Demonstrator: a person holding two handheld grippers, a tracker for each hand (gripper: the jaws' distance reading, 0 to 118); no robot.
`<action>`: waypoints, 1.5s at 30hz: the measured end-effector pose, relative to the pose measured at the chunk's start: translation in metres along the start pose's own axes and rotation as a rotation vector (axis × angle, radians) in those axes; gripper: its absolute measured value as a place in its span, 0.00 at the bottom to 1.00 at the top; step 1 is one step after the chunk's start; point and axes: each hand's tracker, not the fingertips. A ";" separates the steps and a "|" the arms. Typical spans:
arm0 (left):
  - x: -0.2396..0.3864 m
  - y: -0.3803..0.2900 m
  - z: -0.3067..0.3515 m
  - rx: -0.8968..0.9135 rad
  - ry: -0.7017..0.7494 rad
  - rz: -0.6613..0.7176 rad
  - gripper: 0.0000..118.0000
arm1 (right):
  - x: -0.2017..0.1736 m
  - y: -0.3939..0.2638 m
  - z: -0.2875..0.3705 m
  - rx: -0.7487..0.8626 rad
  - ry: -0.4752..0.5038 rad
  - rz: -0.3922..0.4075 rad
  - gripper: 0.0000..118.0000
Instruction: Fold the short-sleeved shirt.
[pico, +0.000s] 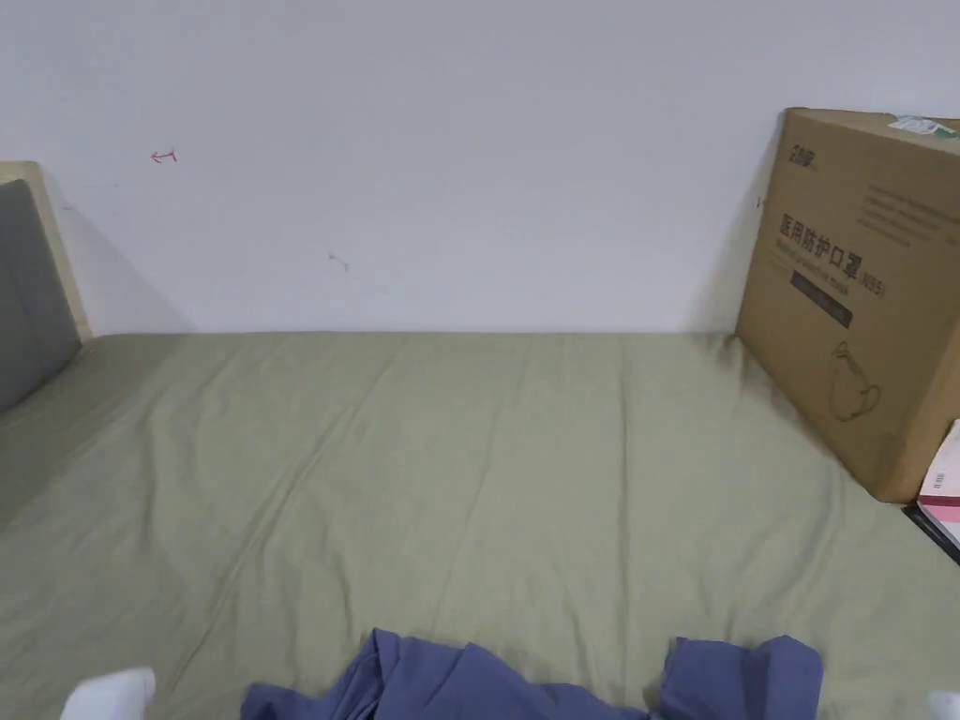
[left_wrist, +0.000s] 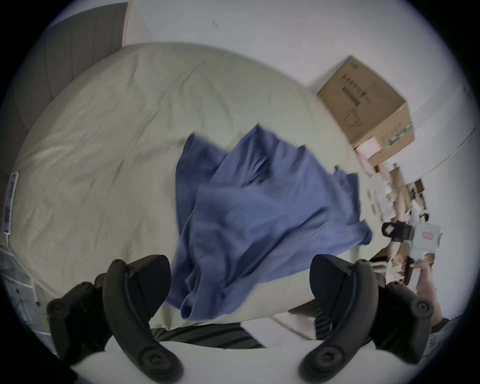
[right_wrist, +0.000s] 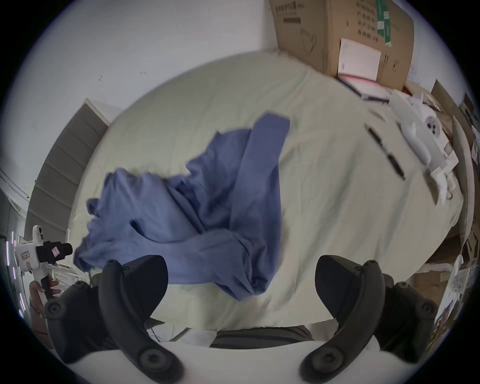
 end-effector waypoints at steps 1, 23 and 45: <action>0.008 0.005 0.009 0.078 -0.023 -0.027 0.94 | -0.005 0.004 0.009 0.063 0.004 0.010 0.96; -0.063 0.062 -0.115 -0.262 0.217 0.108 0.03 | -0.036 0.003 0.035 0.419 0.206 -0.057 0.02; -0.082 0.055 -0.122 -0.166 0.124 0.026 0.20 | 0.011 0.048 -0.081 0.009 -0.018 -0.108 0.05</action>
